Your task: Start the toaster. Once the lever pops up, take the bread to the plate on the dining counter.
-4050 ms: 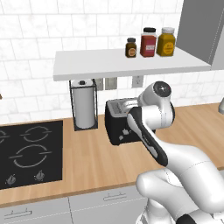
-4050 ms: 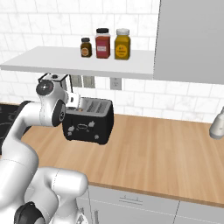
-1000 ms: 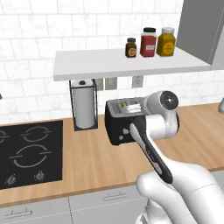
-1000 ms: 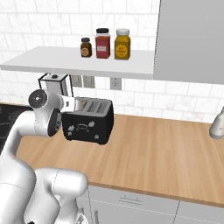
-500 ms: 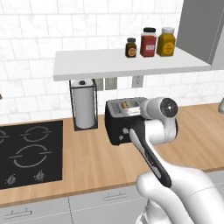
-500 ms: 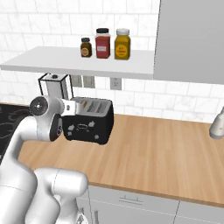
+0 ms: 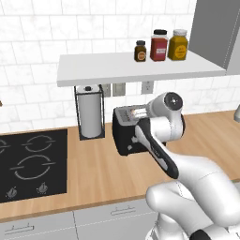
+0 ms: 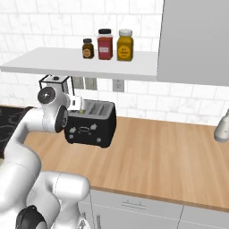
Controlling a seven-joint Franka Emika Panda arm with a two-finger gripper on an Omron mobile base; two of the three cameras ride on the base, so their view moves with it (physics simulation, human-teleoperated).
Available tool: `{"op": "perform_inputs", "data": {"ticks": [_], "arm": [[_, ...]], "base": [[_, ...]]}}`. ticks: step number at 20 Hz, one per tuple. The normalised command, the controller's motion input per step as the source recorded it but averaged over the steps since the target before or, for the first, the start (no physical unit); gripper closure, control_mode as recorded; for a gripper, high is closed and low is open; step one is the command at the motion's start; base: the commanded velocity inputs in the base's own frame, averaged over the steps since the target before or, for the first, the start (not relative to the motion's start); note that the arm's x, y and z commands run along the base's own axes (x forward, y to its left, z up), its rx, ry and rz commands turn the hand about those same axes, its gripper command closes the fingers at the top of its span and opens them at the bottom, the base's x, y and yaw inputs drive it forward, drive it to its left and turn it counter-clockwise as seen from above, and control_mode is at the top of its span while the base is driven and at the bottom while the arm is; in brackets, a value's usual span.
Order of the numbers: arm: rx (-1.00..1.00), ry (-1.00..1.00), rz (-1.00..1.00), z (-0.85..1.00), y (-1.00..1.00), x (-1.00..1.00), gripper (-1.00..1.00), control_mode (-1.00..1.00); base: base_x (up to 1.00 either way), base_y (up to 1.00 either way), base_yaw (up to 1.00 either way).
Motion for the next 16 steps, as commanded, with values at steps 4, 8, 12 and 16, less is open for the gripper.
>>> {"op": "perform_inputs", "data": {"ticks": [4, 8, 12, 16], "arm": [[-0.04, 0.08, 0.0, 0.06, 0.0, 0.08, -1.0, -1.0], [-0.03, 0.04, 0.0, 0.01, 0.01, 0.0, -1.0, -1.0], [0.0, 0.01, 0.0, -0.19, 0.0, -0.03, -1.0, -1.0], [0.0, 0.0, 0.0, -0.06, 0.0, 0.0, -1.0, -1.0]], "base": [[0.0, 0.0, 0.0], [0.0, 0.0, 0.0], [0.0, 0.0, 0.0], [0.0, 0.0, 0.0]]}}
